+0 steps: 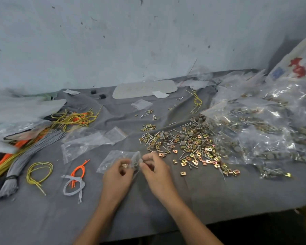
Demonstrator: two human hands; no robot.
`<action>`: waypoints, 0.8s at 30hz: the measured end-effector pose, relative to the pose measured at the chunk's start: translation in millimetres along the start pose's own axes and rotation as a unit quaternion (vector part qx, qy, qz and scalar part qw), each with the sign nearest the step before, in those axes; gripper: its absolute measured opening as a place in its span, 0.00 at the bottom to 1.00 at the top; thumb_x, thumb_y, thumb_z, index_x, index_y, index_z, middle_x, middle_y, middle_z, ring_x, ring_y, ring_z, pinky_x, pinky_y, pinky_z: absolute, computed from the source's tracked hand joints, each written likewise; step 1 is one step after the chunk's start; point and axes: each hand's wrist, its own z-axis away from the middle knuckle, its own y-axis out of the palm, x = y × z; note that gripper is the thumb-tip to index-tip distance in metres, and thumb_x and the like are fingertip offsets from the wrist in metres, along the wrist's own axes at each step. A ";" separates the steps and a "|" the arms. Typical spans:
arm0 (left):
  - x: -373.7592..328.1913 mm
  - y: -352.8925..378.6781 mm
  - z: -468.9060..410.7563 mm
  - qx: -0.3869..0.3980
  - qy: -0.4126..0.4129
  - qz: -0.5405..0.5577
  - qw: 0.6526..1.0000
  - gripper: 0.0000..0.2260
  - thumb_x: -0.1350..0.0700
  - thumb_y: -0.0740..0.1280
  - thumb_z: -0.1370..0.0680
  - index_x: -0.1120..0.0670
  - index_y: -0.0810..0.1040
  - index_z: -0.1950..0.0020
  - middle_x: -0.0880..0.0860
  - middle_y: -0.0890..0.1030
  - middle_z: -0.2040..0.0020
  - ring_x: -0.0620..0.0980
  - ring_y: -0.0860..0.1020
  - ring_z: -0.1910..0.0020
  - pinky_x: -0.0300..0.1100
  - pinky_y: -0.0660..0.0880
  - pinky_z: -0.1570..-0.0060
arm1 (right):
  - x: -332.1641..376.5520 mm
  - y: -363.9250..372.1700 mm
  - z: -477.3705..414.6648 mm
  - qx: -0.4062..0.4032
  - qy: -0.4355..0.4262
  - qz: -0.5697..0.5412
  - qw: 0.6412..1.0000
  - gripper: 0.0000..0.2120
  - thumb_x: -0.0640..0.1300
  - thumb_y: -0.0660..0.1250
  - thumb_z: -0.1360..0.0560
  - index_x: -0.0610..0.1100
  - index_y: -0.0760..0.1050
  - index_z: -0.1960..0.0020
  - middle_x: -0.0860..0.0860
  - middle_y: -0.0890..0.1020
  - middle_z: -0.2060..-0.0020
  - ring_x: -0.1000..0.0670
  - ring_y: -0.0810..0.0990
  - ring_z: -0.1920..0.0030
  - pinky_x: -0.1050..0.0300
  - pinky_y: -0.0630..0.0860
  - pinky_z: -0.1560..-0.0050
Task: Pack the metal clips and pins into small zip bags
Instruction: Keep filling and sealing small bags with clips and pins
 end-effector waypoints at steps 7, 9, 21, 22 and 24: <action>-1.8 -7.3 1.9 0.061 -0.002 0.031 0.998 0.12 0.66 0.70 0.25 0.51 0.80 0.47 0.54 0.80 0.67 0.44 0.75 0.67 0.39 0.72 0.61 | 0.3 2.3 -0.4 -0.003 -0.021 0.043 0.999 0.04 0.42 0.70 0.24 0.49 0.77 0.51 0.57 0.83 0.58 0.61 0.81 0.54 0.71 0.73 0.56; -1.0 -7.3 4.7 0.054 0.014 0.020 0.998 0.13 0.67 0.70 0.25 0.50 0.80 0.47 0.53 0.79 0.67 0.43 0.74 0.68 0.36 0.71 0.62 | -0.7 3.6 -0.9 -0.008 -0.021 0.066 0.998 0.06 0.43 0.71 0.24 0.50 0.74 0.54 0.58 0.82 0.60 0.61 0.79 0.56 0.70 0.72 0.58; 1.2 -3.9 7.7 0.018 0.055 -0.035 0.998 0.16 0.65 0.71 0.28 0.50 0.79 0.42 0.50 0.79 0.66 0.43 0.77 0.64 0.31 0.70 0.62 | 2.7 6.7 2.1 0.072 -0.095 0.203 0.972 0.12 0.39 0.63 0.22 0.49 0.81 0.44 0.52 0.83 0.47 0.50 0.78 0.46 0.58 0.72 0.43; 1.4 -4.3 7.6 0.017 0.057 -0.039 0.997 0.17 0.65 0.71 0.27 0.50 0.79 0.42 0.50 0.79 0.66 0.43 0.77 0.64 0.31 0.70 0.62 | 2.7 5.0 2.7 0.059 -0.085 0.167 0.980 0.12 0.37 0.64 0.23 0.49 0.82 0.45 0.54 0.84 0.49 0.53 0.79 0.47 0.61 0.73 0.44; 1.8 -4.3 7.5 0.013 0.059 -0.044 0.997 0.17 0.65 0.71 0.27 0.50 0.79 0.42 0.50 0.78 0.66 0.43 0.77 0.63 0.30 0.70 0.62 | 3.5 2.7 3.5 0.043 -0.068 0.133 0.988 0.13 0.36 0.64 0.24 0.50 0.81 0.47 0.58 0.83 0.52 0.59 0.79 0.50 0.65 0.74 0.47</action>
